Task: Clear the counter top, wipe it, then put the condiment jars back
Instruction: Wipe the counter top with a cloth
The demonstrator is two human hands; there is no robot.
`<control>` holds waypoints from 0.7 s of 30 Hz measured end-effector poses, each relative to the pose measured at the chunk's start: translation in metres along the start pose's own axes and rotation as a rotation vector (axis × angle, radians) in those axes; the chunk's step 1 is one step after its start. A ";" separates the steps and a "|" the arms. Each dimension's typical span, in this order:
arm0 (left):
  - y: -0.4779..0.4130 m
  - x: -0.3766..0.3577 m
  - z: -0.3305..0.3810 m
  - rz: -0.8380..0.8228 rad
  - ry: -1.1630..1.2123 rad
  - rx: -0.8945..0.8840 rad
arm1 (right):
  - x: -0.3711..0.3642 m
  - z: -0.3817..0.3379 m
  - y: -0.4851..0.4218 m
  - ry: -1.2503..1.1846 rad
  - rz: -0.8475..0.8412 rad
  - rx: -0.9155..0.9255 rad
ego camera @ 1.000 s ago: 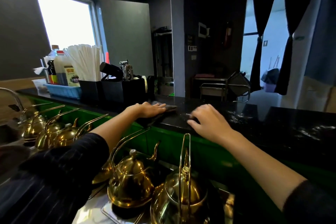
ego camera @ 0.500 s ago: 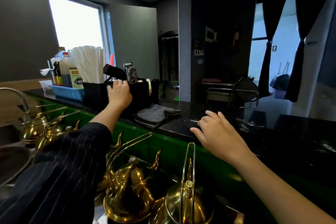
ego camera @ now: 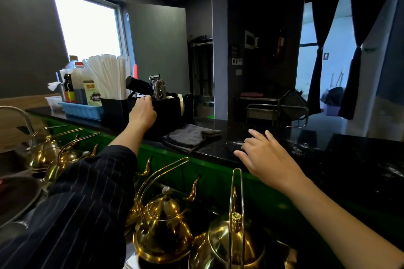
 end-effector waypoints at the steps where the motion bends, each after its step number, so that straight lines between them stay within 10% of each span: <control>1: 0.003 0.002 0.002 0.005 0.001 0.037 | 0.000 0.000 0.000 -0.004 -0.001 0.000; 7: 0.040 -0.011 0.053 0.062 -0.057 -0.092 | 0.002 0.000 0.001 -0.038 -0.004 -0.008; 13: 0.081 -0.059 0.087 -0.729 -0.036 -0.335 | 0.002 0.000 0.002 -0.052 0.005 0.008; 21: 0.010 -0.117 0.095 -0.755 -0.253 -0.206 | -0.001 0.002 -0.001 -0.077 -0.001 0.014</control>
Point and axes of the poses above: each hand's wrist, its own y-axis away from the middle knuckle, its own x-axis out of the back of the hand, z = x × y, the point moved 4 cm from there along -y, towards the middle knuckle, and after that the axes turned 3 degrees about -z, right-handed, at the moved point
